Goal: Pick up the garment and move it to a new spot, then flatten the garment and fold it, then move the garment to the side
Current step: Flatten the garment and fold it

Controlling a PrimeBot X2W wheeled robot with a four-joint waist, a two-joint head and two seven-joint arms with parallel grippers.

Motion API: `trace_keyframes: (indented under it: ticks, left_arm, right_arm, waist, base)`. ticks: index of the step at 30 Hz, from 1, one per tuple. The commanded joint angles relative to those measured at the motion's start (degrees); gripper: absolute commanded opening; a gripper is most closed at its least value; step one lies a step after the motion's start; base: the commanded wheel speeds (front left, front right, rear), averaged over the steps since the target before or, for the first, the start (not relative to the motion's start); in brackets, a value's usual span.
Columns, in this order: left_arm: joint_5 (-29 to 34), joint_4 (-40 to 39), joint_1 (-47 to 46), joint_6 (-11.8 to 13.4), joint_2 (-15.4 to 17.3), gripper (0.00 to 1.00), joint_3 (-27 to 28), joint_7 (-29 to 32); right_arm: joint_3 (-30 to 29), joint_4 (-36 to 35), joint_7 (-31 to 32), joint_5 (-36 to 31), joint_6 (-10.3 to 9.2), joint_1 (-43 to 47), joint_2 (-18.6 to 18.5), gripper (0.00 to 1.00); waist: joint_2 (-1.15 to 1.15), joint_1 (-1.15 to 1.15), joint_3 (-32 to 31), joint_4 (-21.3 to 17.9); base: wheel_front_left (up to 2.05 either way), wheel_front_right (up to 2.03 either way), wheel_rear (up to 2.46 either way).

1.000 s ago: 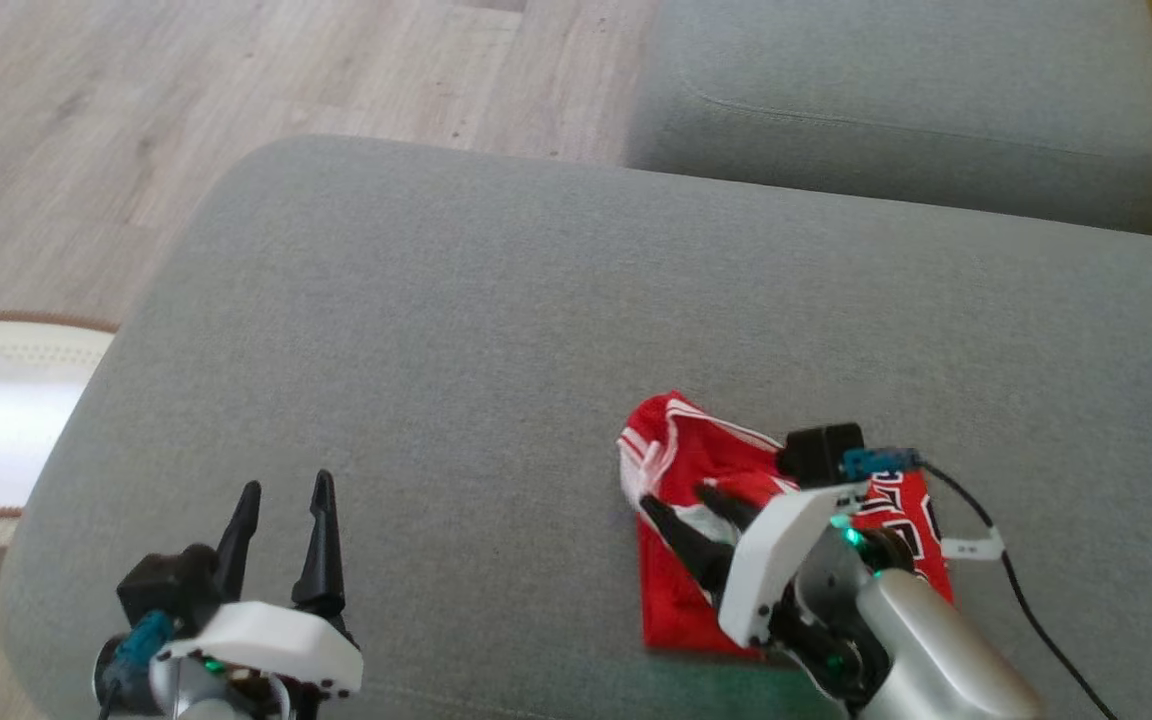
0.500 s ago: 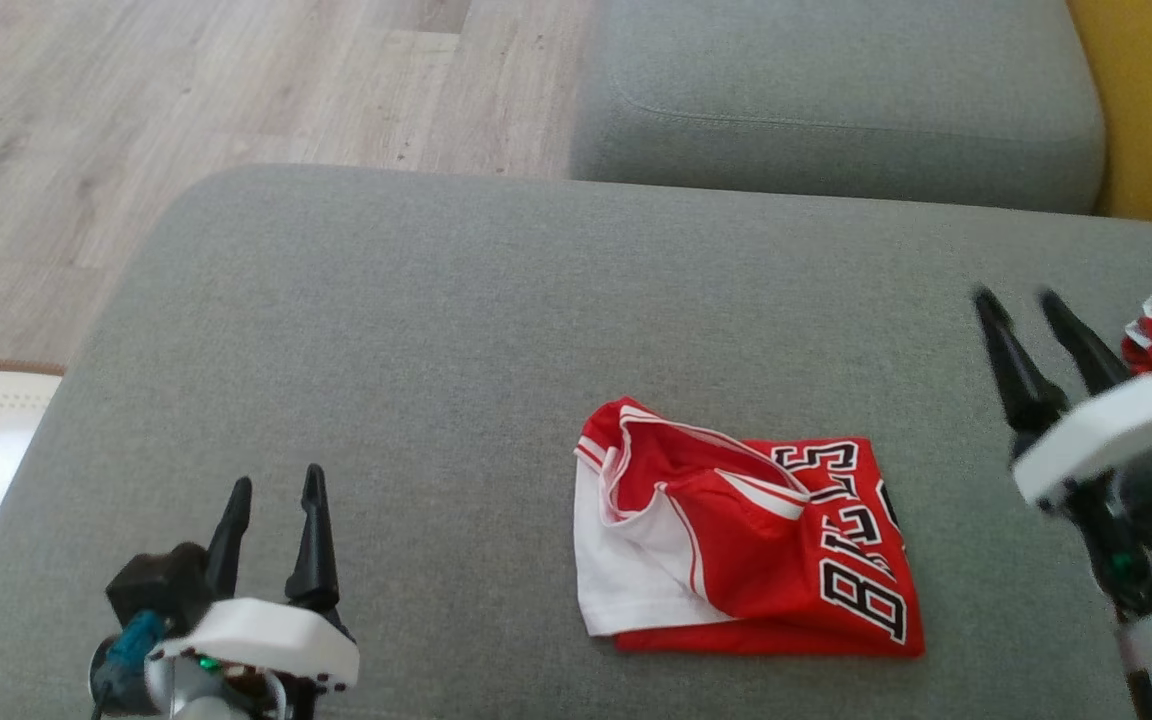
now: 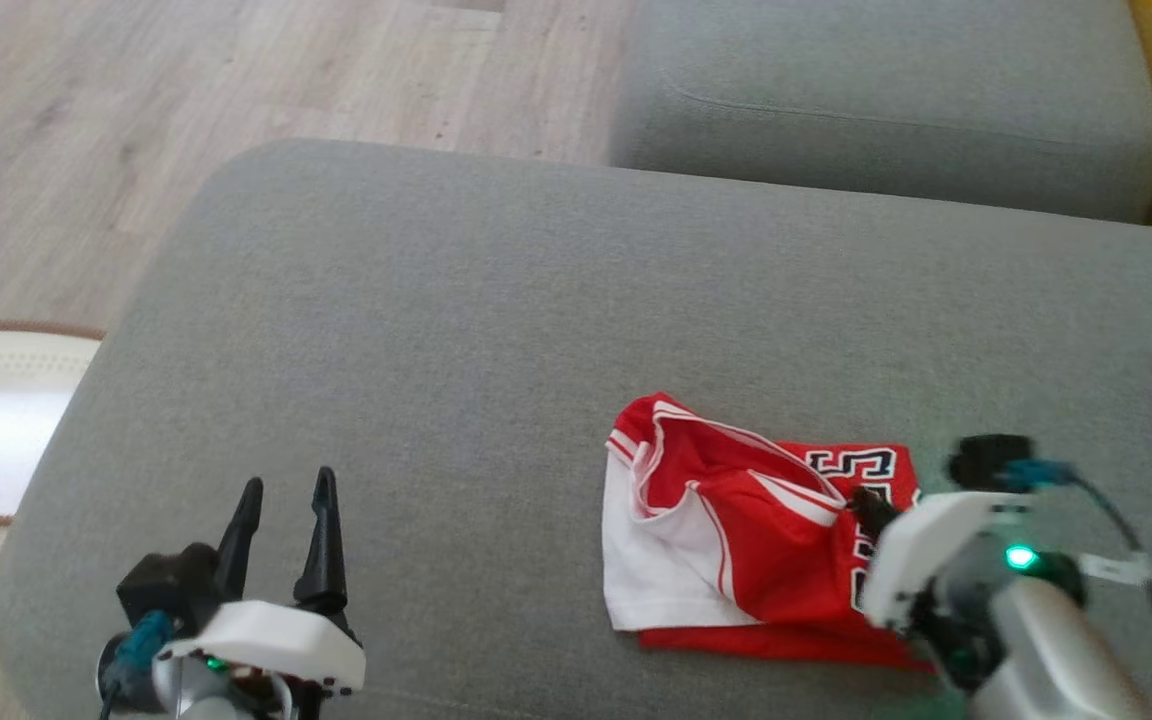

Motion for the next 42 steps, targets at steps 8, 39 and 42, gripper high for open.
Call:
trace_keyframes:
  ticks: [8, 39, 42]
  left_arm:
    - [0.9, -1.0, -3.0, -0.2, -0.2, 1.0, 2.3, -0.7]
    - [2.7, -5.6, -1.9, -0.3, 0.9, 1.0, 6.4, -0.7]
    - [2.9, -6.1, -1.8, -0.9, 0.7, 1.0, 6.5, -0.7]
  right_arm:
    - [14.9, -0.7, -2.8, 3.9, 0.4, -4.3, 3.8, 0.0]
    - [1.9, -23.2, -27.7, -1.7, 0.4, 2.8, -6.9, 1.0]
    - [-0.9, -23.5, -29.0, -4.7, 0.4, 5.5, -5.5, 1.0]
  waist:
    - [0.0, 0.0, 0.6, 2.7]
    - [0.0, 0.0, -1.5, -13.0]
    - [0.0, 0.0, -1.4, -13.6]
  base:
    - [0.0, 0.0, 0.0]
    - [0.0, 0.0, 0.0]
    - [0.0, 0.0, 0.0]
